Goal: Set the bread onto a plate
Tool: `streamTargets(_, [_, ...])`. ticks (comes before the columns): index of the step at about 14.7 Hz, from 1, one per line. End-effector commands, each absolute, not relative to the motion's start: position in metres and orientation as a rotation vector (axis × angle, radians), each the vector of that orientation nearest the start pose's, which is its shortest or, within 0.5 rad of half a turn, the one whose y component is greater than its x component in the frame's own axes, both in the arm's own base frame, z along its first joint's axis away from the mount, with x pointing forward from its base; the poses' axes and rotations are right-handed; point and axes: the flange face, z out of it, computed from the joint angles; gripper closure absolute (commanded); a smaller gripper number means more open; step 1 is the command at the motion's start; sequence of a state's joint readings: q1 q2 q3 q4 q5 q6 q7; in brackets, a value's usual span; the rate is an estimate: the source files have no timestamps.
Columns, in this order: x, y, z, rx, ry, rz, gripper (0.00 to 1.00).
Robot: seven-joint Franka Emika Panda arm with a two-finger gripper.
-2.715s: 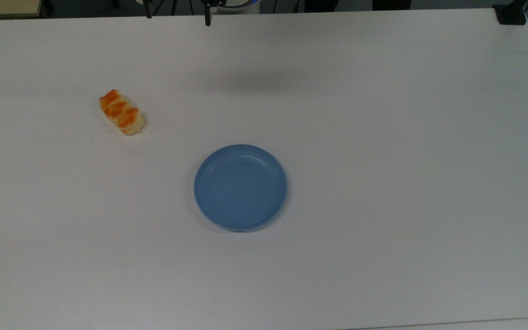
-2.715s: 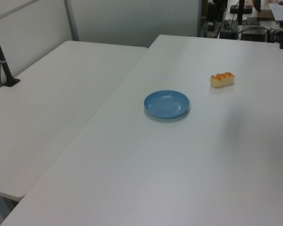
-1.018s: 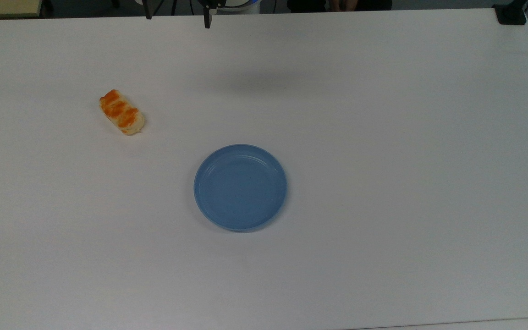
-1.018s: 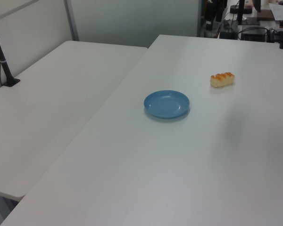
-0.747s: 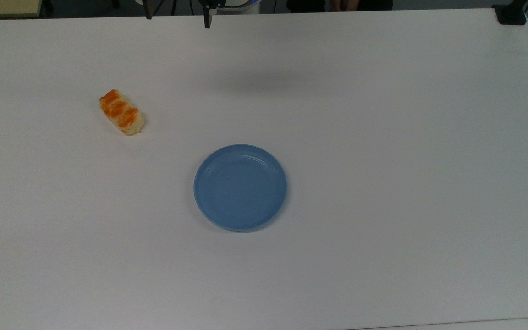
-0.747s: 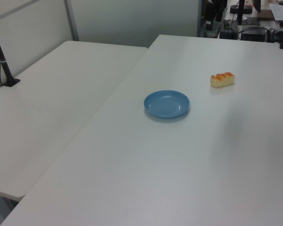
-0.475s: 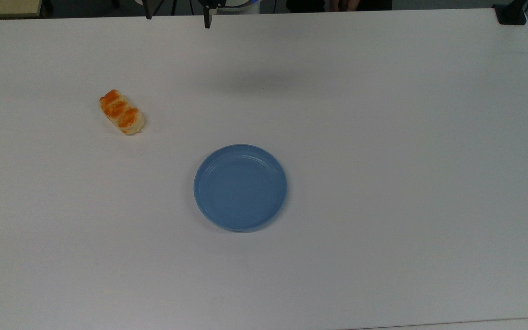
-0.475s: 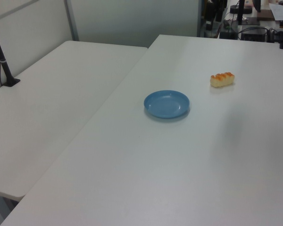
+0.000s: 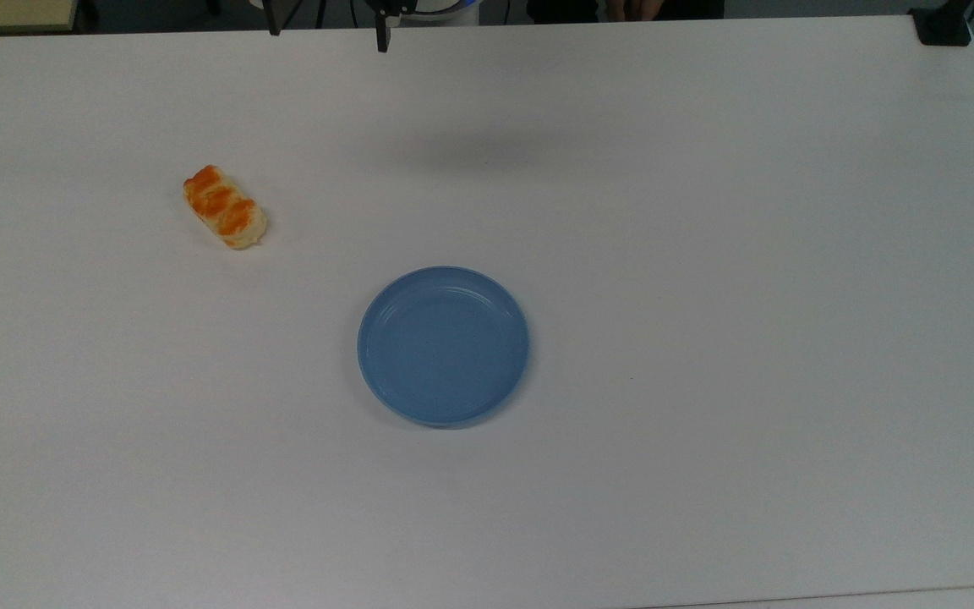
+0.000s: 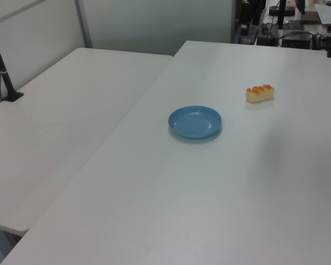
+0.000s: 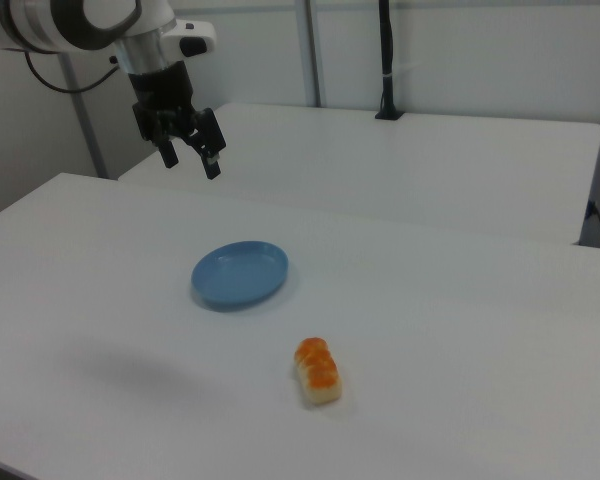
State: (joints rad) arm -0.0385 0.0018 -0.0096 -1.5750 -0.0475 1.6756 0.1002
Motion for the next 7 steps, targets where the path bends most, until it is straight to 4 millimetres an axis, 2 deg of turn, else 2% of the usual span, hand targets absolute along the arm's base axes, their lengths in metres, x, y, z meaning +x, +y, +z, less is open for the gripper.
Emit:
streamTargets(1, [0.5599,-0.0292,0.6311,-3.149,0.246,-0.183,0.00])
streamTargets(7, [0.5595,-0.0302,0.6308,-3.151,0.249,-0.178,0.00])
